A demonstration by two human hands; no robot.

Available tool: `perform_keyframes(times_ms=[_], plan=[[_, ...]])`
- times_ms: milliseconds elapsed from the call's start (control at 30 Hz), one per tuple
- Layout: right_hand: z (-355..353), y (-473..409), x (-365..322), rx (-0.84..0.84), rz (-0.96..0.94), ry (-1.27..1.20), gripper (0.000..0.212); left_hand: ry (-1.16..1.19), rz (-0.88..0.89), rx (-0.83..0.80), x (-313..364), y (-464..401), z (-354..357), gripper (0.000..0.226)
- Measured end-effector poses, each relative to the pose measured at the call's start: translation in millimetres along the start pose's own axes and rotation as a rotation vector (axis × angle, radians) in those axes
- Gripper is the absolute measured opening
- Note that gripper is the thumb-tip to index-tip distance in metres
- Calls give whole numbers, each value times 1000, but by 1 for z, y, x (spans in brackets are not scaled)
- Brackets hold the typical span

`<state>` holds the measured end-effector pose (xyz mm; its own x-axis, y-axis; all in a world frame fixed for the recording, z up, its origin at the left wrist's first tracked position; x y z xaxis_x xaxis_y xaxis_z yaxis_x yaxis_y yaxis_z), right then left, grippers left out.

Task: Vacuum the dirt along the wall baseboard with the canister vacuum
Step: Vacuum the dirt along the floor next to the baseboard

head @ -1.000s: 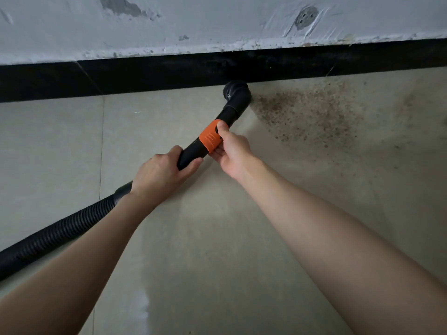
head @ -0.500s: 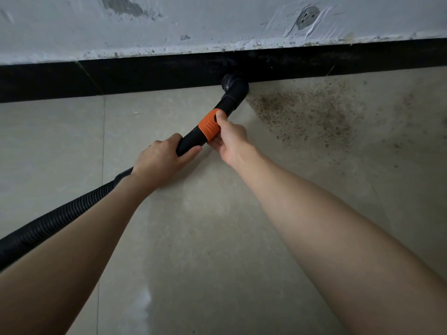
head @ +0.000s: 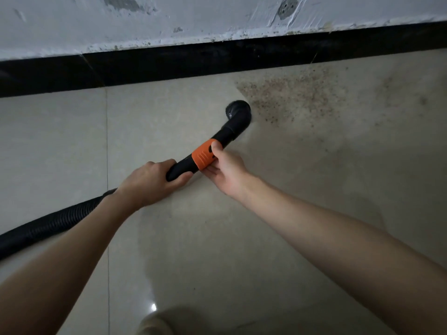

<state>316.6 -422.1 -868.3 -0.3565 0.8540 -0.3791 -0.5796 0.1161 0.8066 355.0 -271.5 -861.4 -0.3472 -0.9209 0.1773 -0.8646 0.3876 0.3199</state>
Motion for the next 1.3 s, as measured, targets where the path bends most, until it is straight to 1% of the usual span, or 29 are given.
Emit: perform_keyframes(times_ms=[33, 100, 300, 400, 533, 733, 933, 1033, 1167, 1233, 1300], plan=[[-7, 7, 4, -6, 17, -9, 40, -18, 37, -41, 3, 4, 1, 40], [-20, 19, 9, -14, 43, -15, 39, -31, 83, -70, 9, 15, 3, 40], [-61, 44, 9, 11, 19, -3, 30, -70, 146, -39, 36, 45, 10, 41], [-73, 48, 7, 37, -5, -3, 36, -73, 158, -49, 47, 50, 15, 41], [-69, 50, 9, 63, -24, 42, 34, -7, 116, -91, 46, 51, 23, 42], [-30, 39, 17, 29, -24, 66, 40, 51, -3, -46, 15, 43, 13, 41], [-6, 30, 35, 14, 2, 65, 38, -48, -85, 5, -16, 44, 1, 41], [-8, 28, 30, 7, -11, 37, 37, -56, -58, 22, -11, 41, -1, 39], [-13, 31, 7, -35, -56, 26, 31, 108, -41, 10, 9, 33, -4, 39], [-15, 35, -9, -65, -82, 73, 26, 219, -53, 17, 20, 29, -10, 42], [-20, 38, -28, -57, -122, 156, 24, 329, -70, 50, 31, 23, -20, 42]])
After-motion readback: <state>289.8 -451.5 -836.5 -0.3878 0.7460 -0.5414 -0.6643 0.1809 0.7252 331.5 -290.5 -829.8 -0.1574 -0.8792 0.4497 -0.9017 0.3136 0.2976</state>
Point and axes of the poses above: each hand's wrist, its own y-axis away from the middle knuckle, its own z-axis out of the palm, x = y × z, the point moved 6 cm from there along -y, towards the middle knuckle, and after that the axes turned 15 degrees about -y, right-handed, at the moved point
